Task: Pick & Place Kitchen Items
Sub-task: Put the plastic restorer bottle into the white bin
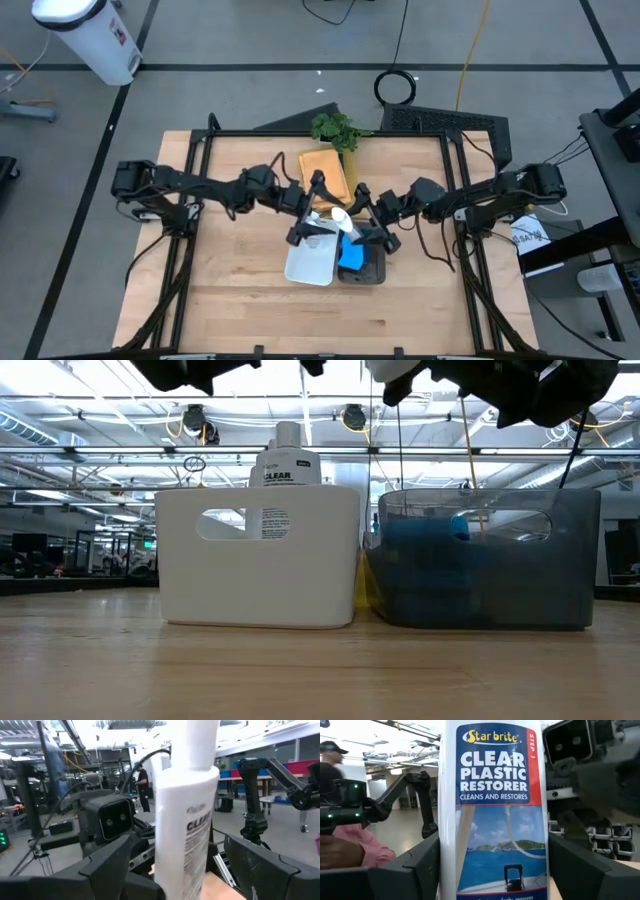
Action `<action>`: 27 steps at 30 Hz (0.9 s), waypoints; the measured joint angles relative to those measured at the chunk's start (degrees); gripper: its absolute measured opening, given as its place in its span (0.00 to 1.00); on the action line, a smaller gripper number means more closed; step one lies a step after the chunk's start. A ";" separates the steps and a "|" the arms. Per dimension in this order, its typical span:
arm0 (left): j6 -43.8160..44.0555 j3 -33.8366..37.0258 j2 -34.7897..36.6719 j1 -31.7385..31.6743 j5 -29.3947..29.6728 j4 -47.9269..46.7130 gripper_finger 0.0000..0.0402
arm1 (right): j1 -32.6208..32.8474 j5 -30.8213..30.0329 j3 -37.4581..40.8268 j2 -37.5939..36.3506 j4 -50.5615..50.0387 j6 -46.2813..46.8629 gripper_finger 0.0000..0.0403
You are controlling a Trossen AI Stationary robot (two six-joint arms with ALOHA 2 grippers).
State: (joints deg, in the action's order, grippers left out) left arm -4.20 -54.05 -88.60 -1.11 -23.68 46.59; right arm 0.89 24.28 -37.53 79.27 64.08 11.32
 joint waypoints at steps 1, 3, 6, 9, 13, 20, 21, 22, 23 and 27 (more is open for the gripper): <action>0.08 -0.51 -0.69 0.00 -0.56 0.02 0.81 | 0.00 0.07 -0.11 0.01 -0.03 0.01 0.69; 0.52 -1.72 -2.33 0.08 -2.71 -0.08 0.81 | 0.00 -0.09 -0.14 -0.01 -0.42 -0.03 0.69; 1.14 -2.40 -3.53 0.23 -4.18 -0.91 0.81 | -0.02 -0.14 -0.14 0.06 -2.54 0.04 0.69; 0.99 -2.53 -3.38 0.26 -5.15 -0.83 0.81 | -0.02 -0.02 -0.12 0.11 -2.89 0.19 0.69; 1.56 -2.55 -3.39 0.22 -7.53 -1.98 0.81 | -0.14 0.09 -0.14 0.03 -3.72 1.84 0.69; 1.69 -2.55 -3.38 0.11 -8.69 -3.28 0.74 | -1.34 3.07 -0.12 0.06 -5.23 5.75 0.69; 1.70 -2.55 -3.38 0.05 -8.85 -3.56 0.70 | -1.42 3.47 -0.13 0.06 -5.53 6.34 0.69; 1.63 -2.55 -3.38 -0.05 -9.02 -3.67 0.67 | -1.48 3.79 -0.14 0.08 -5.73 6.83 0.69; 1.54 -2.55 -3.38 -0.16 -9.17 -3.68 0.63 | -1.56 4.14 -0.14 0.08 -5.98 7.15 0.69; 1.35 -2.55 -3.38 -0.24 -9.17 -3.80 0.47 | -1.64 4.59 -0.18 0.06 -7.21 7.51 0.69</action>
State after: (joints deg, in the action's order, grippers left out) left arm -2.85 -56.60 -91.98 -1.34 -32.85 42.79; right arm -0.75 28.87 -37.71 79.33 56.87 18.83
